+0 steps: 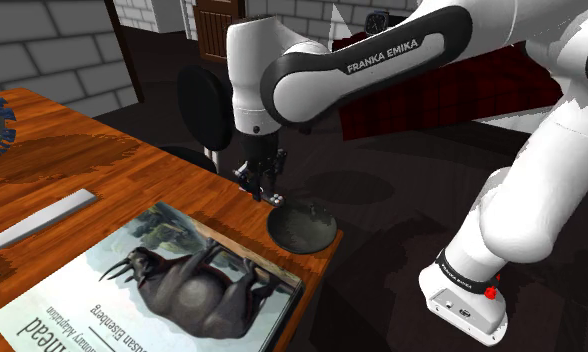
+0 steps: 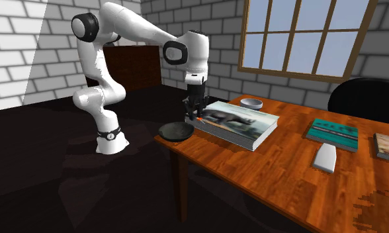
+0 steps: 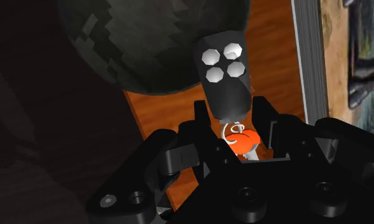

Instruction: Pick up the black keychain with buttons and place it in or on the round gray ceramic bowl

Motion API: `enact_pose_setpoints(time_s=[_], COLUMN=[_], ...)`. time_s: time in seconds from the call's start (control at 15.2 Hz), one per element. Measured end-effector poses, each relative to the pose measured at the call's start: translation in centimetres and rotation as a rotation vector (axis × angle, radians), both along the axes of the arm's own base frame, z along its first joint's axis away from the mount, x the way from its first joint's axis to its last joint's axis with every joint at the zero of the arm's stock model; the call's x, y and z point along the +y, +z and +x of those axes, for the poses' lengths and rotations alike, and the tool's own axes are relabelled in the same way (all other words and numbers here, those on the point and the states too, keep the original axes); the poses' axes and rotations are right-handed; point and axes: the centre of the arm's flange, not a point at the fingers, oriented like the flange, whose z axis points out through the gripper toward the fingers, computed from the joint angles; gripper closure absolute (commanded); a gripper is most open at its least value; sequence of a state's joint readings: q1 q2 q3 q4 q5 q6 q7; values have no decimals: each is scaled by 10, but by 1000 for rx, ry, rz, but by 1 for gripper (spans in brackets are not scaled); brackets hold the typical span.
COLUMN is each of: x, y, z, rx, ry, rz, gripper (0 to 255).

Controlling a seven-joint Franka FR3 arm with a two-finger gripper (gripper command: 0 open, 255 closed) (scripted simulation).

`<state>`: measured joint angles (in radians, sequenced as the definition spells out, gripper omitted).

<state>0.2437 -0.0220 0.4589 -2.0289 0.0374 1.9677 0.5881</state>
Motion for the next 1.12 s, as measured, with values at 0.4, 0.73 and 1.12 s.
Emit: enact_pose_setpoints(time_s=[0.4,0.73,1.12], x=[-51,-67,-66], y=[-2,-15,-47], z=[-64,-84,-84], rx=[1,0,1], ry=[-1,-1,-1], rz=[-2,0,0], gripper=[255,255,255])
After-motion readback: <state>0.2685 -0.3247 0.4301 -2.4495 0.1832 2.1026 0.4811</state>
